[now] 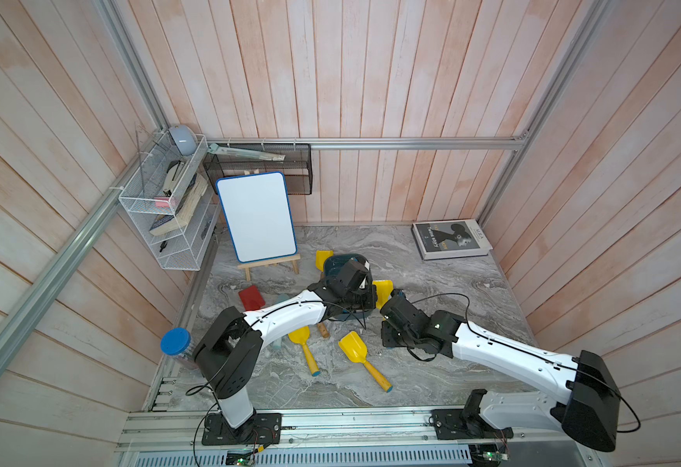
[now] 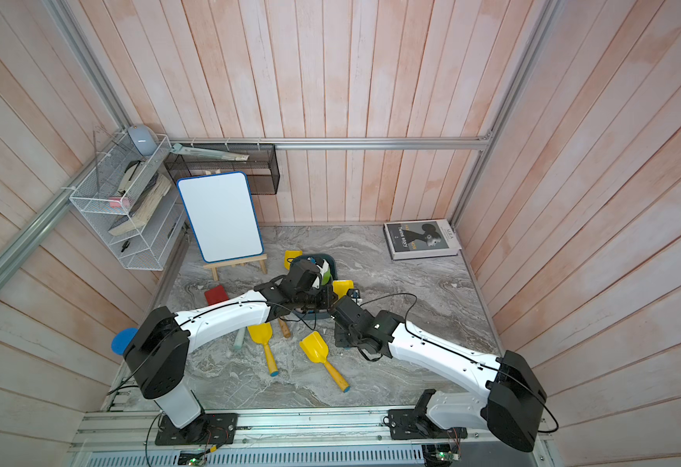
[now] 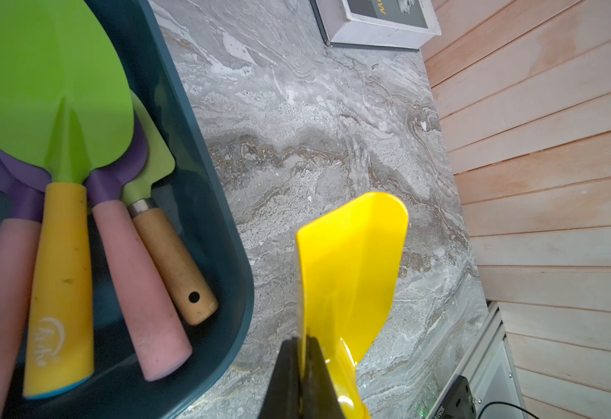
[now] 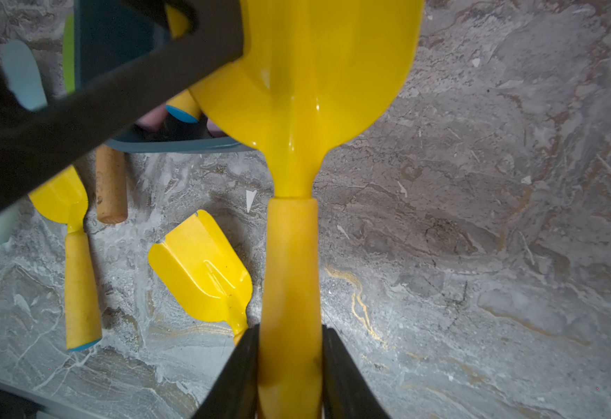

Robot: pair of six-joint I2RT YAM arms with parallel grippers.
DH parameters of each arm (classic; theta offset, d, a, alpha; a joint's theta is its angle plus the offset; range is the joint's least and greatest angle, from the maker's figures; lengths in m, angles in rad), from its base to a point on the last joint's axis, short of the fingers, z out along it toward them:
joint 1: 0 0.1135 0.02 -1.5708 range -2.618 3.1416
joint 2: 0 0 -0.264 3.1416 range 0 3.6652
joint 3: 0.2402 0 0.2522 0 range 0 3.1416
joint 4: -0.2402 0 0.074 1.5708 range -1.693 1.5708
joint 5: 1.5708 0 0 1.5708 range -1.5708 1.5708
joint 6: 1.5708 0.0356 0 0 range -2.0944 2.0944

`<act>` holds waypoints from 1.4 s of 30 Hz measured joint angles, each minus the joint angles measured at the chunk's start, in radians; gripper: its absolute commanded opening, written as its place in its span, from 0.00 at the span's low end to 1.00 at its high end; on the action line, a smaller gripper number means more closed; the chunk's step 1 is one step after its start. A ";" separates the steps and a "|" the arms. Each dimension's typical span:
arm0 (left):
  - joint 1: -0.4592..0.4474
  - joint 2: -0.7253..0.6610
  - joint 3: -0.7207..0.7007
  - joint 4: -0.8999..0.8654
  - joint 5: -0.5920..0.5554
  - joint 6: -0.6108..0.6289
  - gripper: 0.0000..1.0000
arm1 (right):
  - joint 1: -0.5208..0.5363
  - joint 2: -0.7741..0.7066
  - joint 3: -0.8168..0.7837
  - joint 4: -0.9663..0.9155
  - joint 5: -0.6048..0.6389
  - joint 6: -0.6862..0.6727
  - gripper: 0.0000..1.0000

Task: Put the shovel into the storage box
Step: Place the shovel in the storage box.

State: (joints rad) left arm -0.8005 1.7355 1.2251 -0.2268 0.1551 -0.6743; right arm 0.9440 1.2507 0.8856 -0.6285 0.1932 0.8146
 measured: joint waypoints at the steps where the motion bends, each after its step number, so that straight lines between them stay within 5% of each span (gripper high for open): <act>1: 0.001 0.000 0.003 -0.011 -0.007 0.006 0.00 | 0.000 -0.002 0.005 0.000 -0.001 -0.001 0.47; 27: 0.307 0.026 0.211 -0.209 -0.083 0.295 0.00 | 0.000 -0.048 0.010 0.001 0.000 0.000 0.49; 42: 0.325 0.164 0.323 -0.242 -0.254 0.404 0.00 | 0.000 -0.050 -0.026 0.004 0.000 0.008 0.49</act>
State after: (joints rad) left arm -0.4759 1.8992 1.5486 -0.4686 -0.0990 -0.2699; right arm 0.9436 1.2003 0.8593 -0.6247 0.1932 0.8223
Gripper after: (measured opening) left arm 0.051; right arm 0.487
